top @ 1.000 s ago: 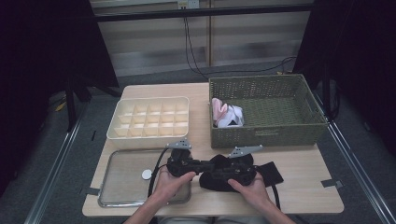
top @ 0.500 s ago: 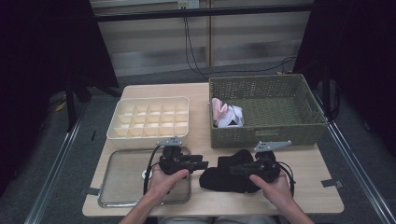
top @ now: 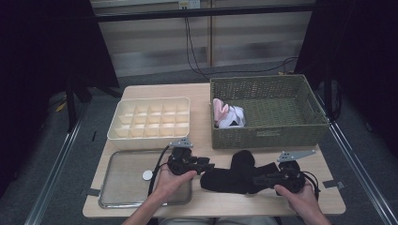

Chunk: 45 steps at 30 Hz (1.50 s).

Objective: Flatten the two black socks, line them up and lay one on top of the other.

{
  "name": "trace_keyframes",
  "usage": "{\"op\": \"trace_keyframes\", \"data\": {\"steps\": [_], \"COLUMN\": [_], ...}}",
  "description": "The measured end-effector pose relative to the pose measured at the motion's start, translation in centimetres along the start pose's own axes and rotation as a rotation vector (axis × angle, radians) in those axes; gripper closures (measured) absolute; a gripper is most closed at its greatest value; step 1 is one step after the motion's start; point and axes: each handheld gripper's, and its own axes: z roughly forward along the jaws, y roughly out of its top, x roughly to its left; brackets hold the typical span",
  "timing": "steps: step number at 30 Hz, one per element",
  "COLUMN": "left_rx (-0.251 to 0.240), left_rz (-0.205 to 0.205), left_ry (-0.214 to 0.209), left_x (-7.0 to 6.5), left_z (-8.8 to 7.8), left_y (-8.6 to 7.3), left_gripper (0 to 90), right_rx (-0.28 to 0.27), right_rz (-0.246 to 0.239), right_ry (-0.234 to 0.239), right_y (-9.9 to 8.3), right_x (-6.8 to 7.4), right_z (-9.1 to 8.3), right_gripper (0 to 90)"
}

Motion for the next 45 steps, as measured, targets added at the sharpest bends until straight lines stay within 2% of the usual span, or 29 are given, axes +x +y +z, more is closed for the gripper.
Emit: {"op": "trace_keyframes", "data": {"steps": [2, 4, 6, 9, 11, 15, 21, 24, 28, 32, 36, 39, 41, 42, 43, 44, 45], "left_rx": [-0.007, 0.008, 0.024, 0.029, 0.037, 0.022, 0.004, 0.02, 0.032, 0.03, 0.059, 0.03, 0.011, 0.01, 0.003, -0.001, -0.012], "left_rz": [-0.008, -0.004, 0.005, 0.013, 0.02, 0.013, 0.002, -0.002, 0.003, 0.017, 0.031, -0.003, -0.026, -0.025, -0.025, -0.028, -0.035], "left_ry": [-0.003, -0.009, -0.004, -0.004, -0.003, 0.003, 0.003, 0.026, 0.027, 0.031, 0.051, 0.057, 0.063, 0.072, 0.078, 0.08, 0.081], "left_x": [0.0, -0.1, -0.3, -0.4, -0.3, -0.1, 0.1, 0.0, -0.1, -0.1, 0.6, 1.4, 1.9, 2.0, 2.1, 2.2, 2.2], "left_z": [0.6, 1.3, 1.7, 1.9, 1.7, 1.3, 1.1, 1.4, 1.4, 0.4, -0.9, -2.0, -2.5, -2.7, -2.8, -2.9, -3.0], "left_y": [0.3, 0.4, 0.4, 0.3, 0.3, 0.3, 0.4, 0.3, 0.2, 0.2, -0.3, -1.1, -1.4, -1.5, -1.4, -1.4, -1.4], "left_gripper": [64.3, 64.3, 63.3, 63.2, 63.2, 64.2, 64.4, 65.5, 66.4, 63.1, 60.8, 59.8, 59.5, 59.4, 59.2, 59.2, 59.2], "right_rx": [0.01, 0.017, 0.021, 0.019, -0.001, -0.045, -0.1, -0.099, -0.093, -0.029, 0.01, 0.034, 0.054, 0.062, 0.067, 0.067, 0.067], "right_rz": [0.001, 0.013, 0.028, 0.04, 0.052, 0.062, 0.054, 0.044, 0.022, -0.012, -0.01, 0.02, 0.027, 0.028, 0.032, 0.025, 0.014], "right_ry": [-0.012, -0.029, -0.039, -0.08, -0.099, -0.121, -0.114, -0.109, -0.096, -0.07, -0.072, -0.09, -0.085, -0.088, -0.095, -0.079, -0.078], "right_y": [-0.3, -0.6, -0.9, -1.1, -1.2, -1.1, -0.3, 0.5, 2.4, 4.9, 6.5, 6.8, 6.6, 6.5, 6.4, 6.4, 6.4], "right_x": [-0.5, -1.1, -1.8, -2.3, -2.5, -2.5, -1.9, -1.8, -1.6, -1.7, -2.1, -2.4, -2.6, -2.6, -2.5, -2.4, -2.3], "right_z": [-0.2, -0.5, -0.6, -1.1, -1.7, -2.7, -3.3, -2.5, -0.6, 2.6, 5.2, 6.4, 7.0, 7.2, 7.4, 7.6, 7.6], "right_gripper": [87.9, 87.1, 83.9, 75.6, 70.5, 64.6, 63.2, 62.8, 63.2, 65.6, 64.2, 63.0, 63.6, 64.8, 73.1, 80.9, 85.1]}}
